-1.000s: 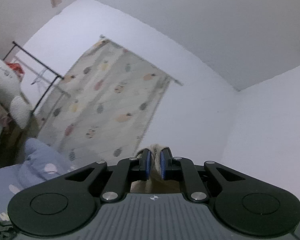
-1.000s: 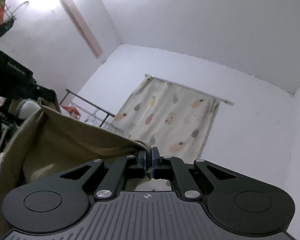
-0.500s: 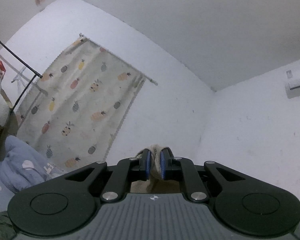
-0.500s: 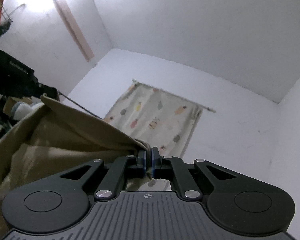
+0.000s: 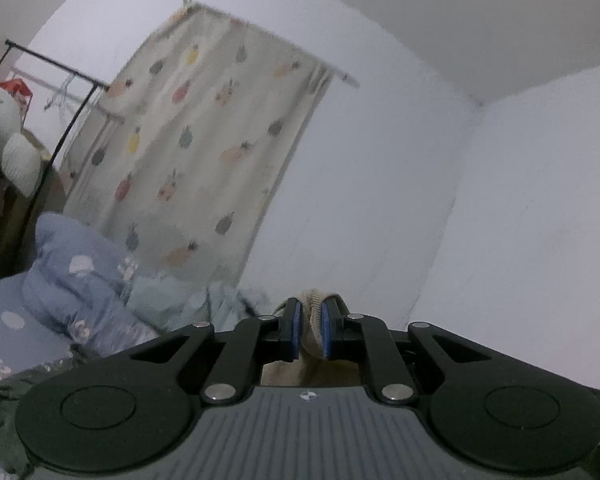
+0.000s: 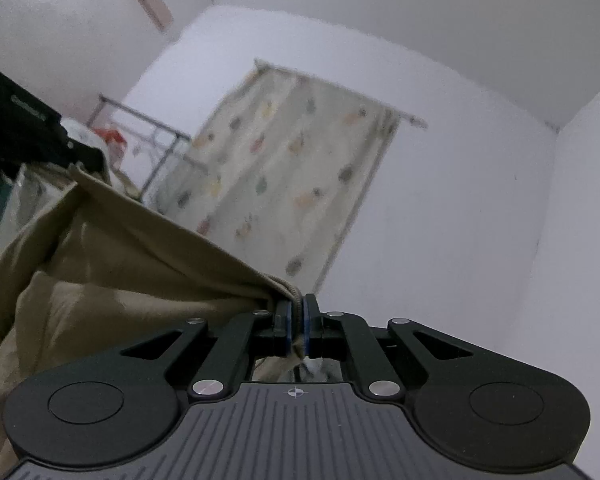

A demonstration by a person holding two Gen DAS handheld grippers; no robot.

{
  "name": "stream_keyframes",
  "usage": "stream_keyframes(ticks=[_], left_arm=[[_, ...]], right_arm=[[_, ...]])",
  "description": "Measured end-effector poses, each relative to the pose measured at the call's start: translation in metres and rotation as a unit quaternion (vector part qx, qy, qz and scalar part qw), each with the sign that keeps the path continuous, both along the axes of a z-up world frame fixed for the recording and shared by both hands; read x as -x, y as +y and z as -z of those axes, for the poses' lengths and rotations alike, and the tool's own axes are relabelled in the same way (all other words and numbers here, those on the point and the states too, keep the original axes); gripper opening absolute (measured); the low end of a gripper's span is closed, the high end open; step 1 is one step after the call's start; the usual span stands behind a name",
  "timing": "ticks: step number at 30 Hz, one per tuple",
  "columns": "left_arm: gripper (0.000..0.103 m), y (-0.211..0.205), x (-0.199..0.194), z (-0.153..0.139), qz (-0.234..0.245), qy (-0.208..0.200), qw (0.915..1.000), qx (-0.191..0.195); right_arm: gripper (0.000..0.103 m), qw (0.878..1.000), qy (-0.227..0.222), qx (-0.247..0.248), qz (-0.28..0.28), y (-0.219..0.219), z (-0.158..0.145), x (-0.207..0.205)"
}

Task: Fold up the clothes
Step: 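Lift the khaki shirt high off the bed with both grippers, then lower the khaki shirt onto the bed and open both grippers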

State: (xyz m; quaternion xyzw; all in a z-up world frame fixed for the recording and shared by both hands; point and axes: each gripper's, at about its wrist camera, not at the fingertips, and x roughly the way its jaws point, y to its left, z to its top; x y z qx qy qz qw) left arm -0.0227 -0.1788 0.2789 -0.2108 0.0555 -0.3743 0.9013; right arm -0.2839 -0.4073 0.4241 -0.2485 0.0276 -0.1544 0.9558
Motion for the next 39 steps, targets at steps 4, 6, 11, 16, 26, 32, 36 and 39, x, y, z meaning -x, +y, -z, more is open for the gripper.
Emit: stream_keyframes(ticks=[4, 6, 11, 16, 26, 32, 36, 39], left_arm=[[0.014, -0.041, -0.033, 0.001, -0.012, 0.018, 0.9993, -0.029], [0.014, -0.06, -0.049, 0.0, -0.018, 0.024, 0.9987, -0.042], [0.014, -0.101, -0.079, 0.001, -0.04, 0.027, 0.9959, -0.076], [0.014, -0.135, -0.108, 0.013, -0.058, 0.017, 0.9925, -0.106], [0.014, -0.221, -0.185, 0.104, -0.065, 0.082, 0.9764, -0.189], [0.014, -0.257, -0.228, 0.18, -0.062, 0.132, 0.9613, -0.234], [0.014, -0.279, -0.254, 0.222, -0.059, 0.152, 0.9481, -0.273], [0.014, -0.29, -0.269, 0.249, -0.059, 0.162, 0.941, -0.291]], right_arm=[[0.006, 0.999, 0.026, -0.026, 0.026, -0.034, 0.016, -0.048], [0.006, 0.998, 0.035, -0.037, 0.034, -0.048, 0.023, -0.068], [0.006, 0.996, 0.053, -0.054, 0.049, -0.085, 0.033, -0.126], [0.006, 0.993, 0.07, -0.065, 0.066, -0.117, 0.061, -0.184], [0.006, 0.976, 0.154, -0.127, 0.09, -0.183, 0.193, -0.315], [0.006, 0.961, 0.197, -0.171, 0.096, -0.208, 0.288, -0.364], [0.007, 0.945, 0.226, -0.213, 0.099, -0.23, 0.341, -0.381], [0.007, 0.934, 0.245, -0.238, 0.101, -0.246, 0.373, -0.392]])
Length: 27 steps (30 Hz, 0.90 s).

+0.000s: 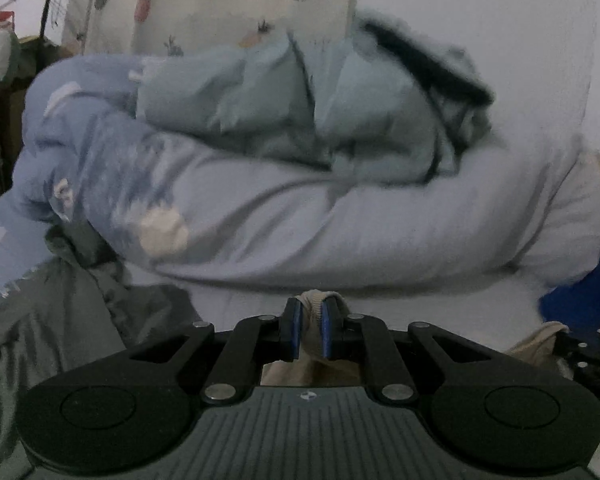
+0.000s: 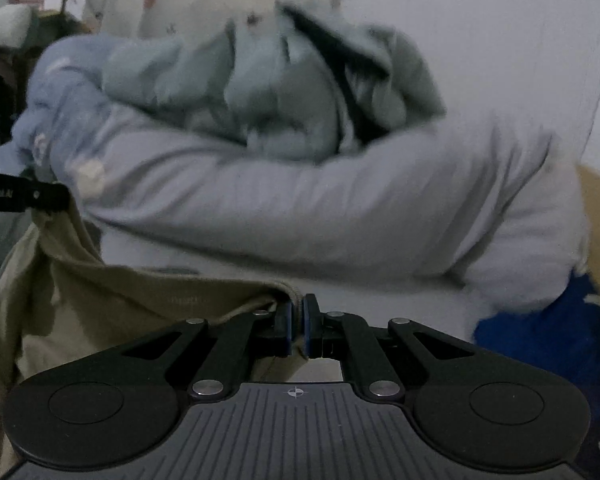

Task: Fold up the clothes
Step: 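Lower the khaki shirt onto the bed and open both grippers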

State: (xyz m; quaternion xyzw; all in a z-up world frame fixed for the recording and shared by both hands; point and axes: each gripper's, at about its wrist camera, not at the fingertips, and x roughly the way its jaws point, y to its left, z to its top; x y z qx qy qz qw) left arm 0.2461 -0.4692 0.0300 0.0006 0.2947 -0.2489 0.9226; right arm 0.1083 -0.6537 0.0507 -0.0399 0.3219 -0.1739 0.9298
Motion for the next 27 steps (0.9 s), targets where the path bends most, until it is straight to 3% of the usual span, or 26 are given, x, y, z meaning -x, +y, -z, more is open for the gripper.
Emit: stream_keyframes(ticks=[12, 18, 24, 26, 27], left_arm=[[0.013, -0.042, -0.054, 0.096, -0.001, 0.06, 0.9953, -0.076], [0.017, -0.04, -0.058, 0.124, 0.002, 0.06, 0.9958, -0.069], [0.058, -0.021, -0.057, 0.119, 0.001, 0.038, 0.9992, -0.013], [0.06, -0.011, -0.055, 0.107, -0.001, 0.017, 0.9999, -0.001], [0.067, -0.006, -0.054, 0.101, 0.001, 0.011, 0.9999, 0.003]], right_arm=[[0.007, 0.995, 0.058, -0.082, 0.013, -0.049, 0.112, -0.061], [0.011, 0.993, 0.073, -0.097, 0.016, -0.053, 0.148, -0.074], [0.013, 0.981, 0.038, -0.177, 0.068, -0.073, 0.152, -0.068], [0.013, 0.974, 0.03, -0.207, 0.089, -0.078, 0.151, -0.068], [0.016, 0.969, 0.027, -0.223, 0.099, -0.082, 0.151, -0.066]])
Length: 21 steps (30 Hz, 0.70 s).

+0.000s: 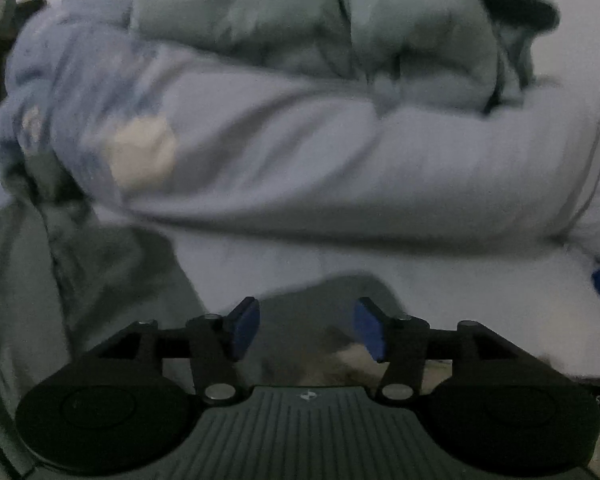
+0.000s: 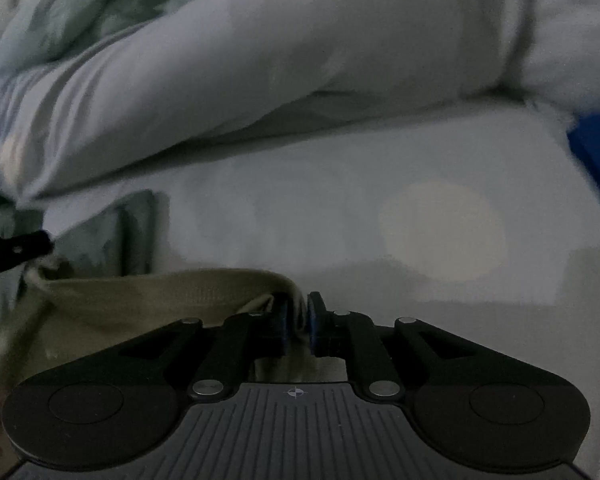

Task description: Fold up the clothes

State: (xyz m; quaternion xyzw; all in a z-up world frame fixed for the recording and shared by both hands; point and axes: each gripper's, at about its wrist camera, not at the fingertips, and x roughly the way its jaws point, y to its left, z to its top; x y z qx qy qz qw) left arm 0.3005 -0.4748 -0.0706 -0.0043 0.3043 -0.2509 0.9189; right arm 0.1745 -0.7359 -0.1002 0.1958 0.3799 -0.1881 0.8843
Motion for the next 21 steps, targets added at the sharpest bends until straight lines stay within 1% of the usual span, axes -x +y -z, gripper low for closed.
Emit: stream_keyframes(ticks=[1, 2, 3, 4, 5, 6, 7, 9, 11, 13, 16, 18, 21], left_arm=[[0.069, 0.006, 0.001, -0.006, 0.002, -0.005, 1.0, 0.004], [0.069, 0.012, 0.001, -0.013, 0.003, -0.011, 0.9999, 0.007], [0.069, 0.018, 0.002, -0.019, 0.003, -0.015, 0.9999, 0.007], [0.069, 0.025, 0.003, -0.027, 0.005, -0.019, 0.9998, 0.006], [0.069, 0.032, 0.004, -0.035, 0.007, -0.025, 0.9996, 0.004], [0.074, 0.039, 0.007, -0.043, 0.007, -0.033, 0.9994, 0.003], [0.082, 0.05, 0.012, -0.051, 0.008, -0.042, 0.999, 0.007], [0.087, 0.074, 0.03, -0.068, 0.012, -0.072, 0.9972, 0.016], [0.089, 0.099, 0.049, -0.085, 0.016, -0.092, 0.9954, 0.021], [0.089, 0.129, 0.07, -0.103, 0.017, -0.091, 0.9952, 0.034], [0.09, 0.175, 0.107, -0.135, 0.023, -0.096, 0.9938, 0.051], [0.094, 0.207, 0.134, -0.158, 0.025, -0.104, 0.9924, 0.062], [0.095, 0.251, 0.174, -0.189, 0.031, -0.111, 0.9901, 0.08]], right_arm=[[0.018, 1.0, -0.003, -0.015, 0.013, -0.004, -0.001, 0.002], [0.032, 0.999, -0.007, -0.029, 0.026, -0.009, -0.002, 0.004], [0.059, 0.998, -0.014, -0.038, 0.043, -0.013, -0.004, 0.008], [0.07, 0.997, -0.021, -0.045, 0.058, -0.016, -0.006, 0.013], [0.077, 0.997, -0.022, -0.043, 0.056, -0.017, -0.011, 0.019], [0.077, 0.997, -0.023, -0.041, 0.055, -0.018, -0.016, 0.025], [0.077, 0.998, -0.024, -0.04, 0.053, -0.019, -0.021, 0.032], [0.077, 0.998, -0.037, -0.037, 0.047, -0.015, -0.036, 0.052], [0.077, 0.997, -0.058, -0.035, 0.039, -0.006, -0.056, 0.08], [0.078, 0.995, -0.079, -0.047, 0.032, 0.007, -0.078, 0.116], [0.078, 0.992, -0.115, -0.042, 0.005, 0.037, -0.122, 0.178], [0.078, 0.99, -0.135, -0.032, -0.017, 0.062, -0.155, 0.221], [0.083, 0.985, -0.165, -0.022, -0.044, 0.099, -0.203, 0.288]])
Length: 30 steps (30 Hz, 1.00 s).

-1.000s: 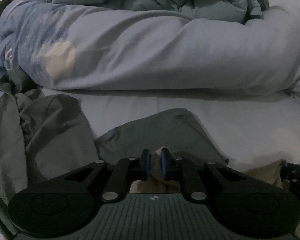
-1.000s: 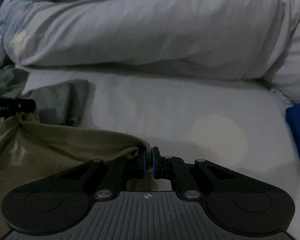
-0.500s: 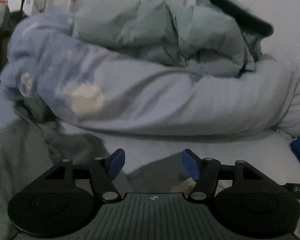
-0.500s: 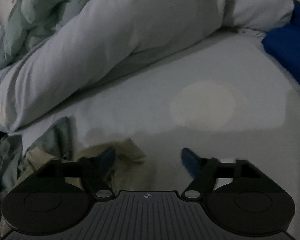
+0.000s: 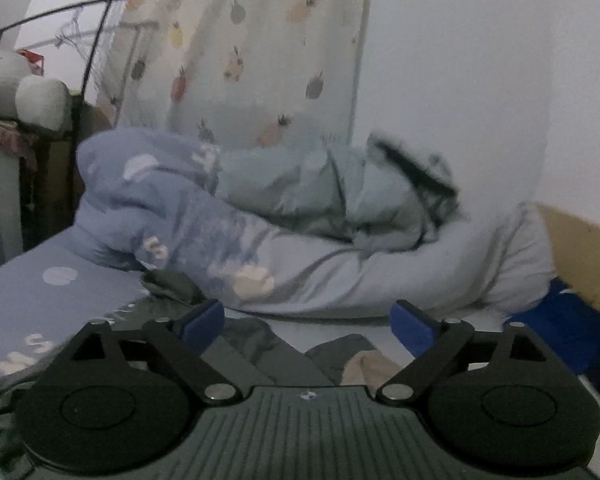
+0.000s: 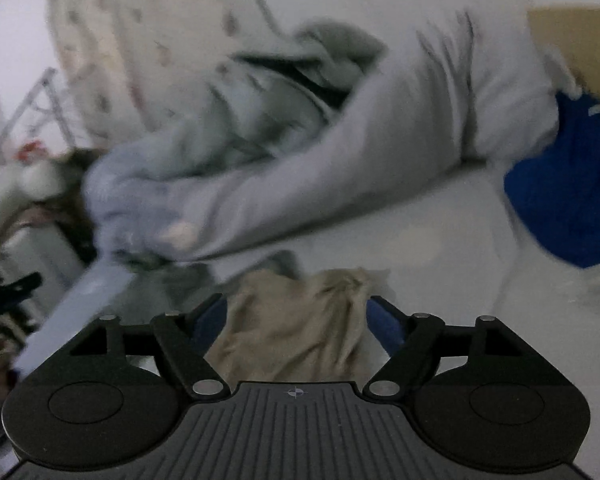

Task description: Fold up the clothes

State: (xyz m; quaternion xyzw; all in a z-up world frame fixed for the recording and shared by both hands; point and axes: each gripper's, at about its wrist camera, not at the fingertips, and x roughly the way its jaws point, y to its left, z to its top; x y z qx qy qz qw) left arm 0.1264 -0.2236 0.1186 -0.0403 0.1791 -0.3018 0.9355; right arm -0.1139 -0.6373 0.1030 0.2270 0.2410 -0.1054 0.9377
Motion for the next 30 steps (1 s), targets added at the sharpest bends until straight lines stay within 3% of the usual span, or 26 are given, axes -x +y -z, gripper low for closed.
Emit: stream_keyframes(ticks=[8, 15, 19, 22, 26, 30], left_arm=[[0.095, 0.094, 0.098, -0.057, 0.011, -0.011, 0.9996, 0.024], [0.103, 0.152, 0.153, -0.073, 0.009, 0.005, 0.9991, 0.042], [0.103, 0.169, 0.176, -0.066, 0.006, 0.022, 0.9991, 0.036], [0.103, 0.176, 0.189, -0.056, 0.001, 0.053, 0.998, 0.035], [0.103, 0.193, 0.199, -0.055, -0.007, 0.099, 0.9932, 0.061], [0.103, 0.209, 0.213, -0.067, -0.017, 0.095, 0.9929, 0.07]], right_arm=[[0.084, 0.997, -0.045, 0.04, -0.045, 0.092, -0.087, 0.142], [0.086, 0.992, -0.061, 0.054, -0.096, 0.168, -0.124, 0.202], [0.087, 0.982, -0.05, 0.103, -0.148, 0.221, -0.107, 0.201], [0.087, 0.976, -0.016, 0.138, -0.17, 0.264, -0.076, 0.185], [0.084, 0.967, 0.043, 0.116, -0.222, 0.301, -0.048, 0.169], [0.084, 0.954, 0.065, 0.107, -0.272, 0.34, -0.062, 0.18]])
